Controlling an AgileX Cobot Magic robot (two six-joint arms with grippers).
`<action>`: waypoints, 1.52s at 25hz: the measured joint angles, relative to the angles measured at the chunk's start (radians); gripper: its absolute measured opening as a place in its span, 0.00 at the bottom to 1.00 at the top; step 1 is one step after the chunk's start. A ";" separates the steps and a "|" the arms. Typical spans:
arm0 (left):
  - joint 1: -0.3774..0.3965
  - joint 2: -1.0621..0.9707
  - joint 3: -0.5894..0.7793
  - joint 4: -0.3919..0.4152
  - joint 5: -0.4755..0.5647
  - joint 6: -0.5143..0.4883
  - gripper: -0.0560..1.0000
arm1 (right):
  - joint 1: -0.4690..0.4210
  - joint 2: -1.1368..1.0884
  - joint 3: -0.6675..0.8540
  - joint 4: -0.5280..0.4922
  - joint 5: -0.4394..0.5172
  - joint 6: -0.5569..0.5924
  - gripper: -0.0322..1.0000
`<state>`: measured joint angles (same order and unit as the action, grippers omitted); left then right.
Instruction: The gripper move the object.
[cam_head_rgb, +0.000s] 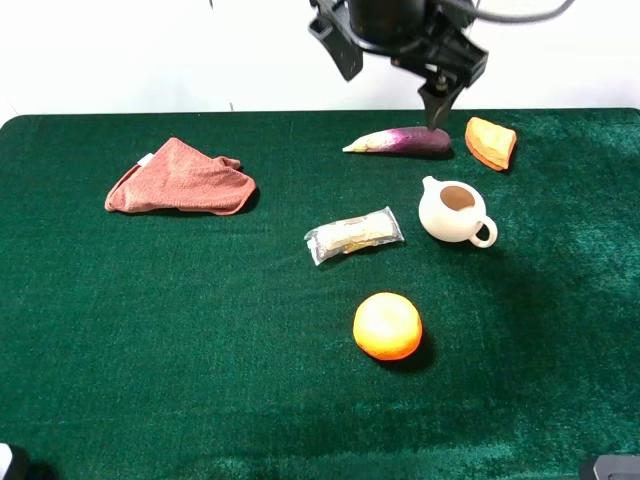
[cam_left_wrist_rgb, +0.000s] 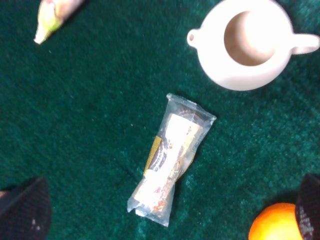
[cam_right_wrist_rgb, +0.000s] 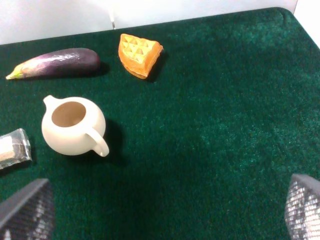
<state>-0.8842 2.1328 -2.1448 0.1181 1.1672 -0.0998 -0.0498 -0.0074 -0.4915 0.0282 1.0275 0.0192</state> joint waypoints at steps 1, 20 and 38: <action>0.000 -0.010 0.000 0.000 0.000 0.006 0.99 | 0.000 0.000 0.000 0.000 0.000 0.000 0.70; 0.018 -0.314 0.259 0.003 0.000 0.073 0.99 | 0.000 0.000 0.000 0.000 0.000 0.000 0.70; 0.039 -0.890 0.850 0.095 0.000 0.073 0.99 | 0.000 0.000 0.000 0.000 0.000 0.000 0.70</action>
<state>-0.8456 1.2427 -1.2951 0.2132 1.1672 -0.0263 -0.0498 -0.0074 -0.4915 0.0282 1.0275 0.0192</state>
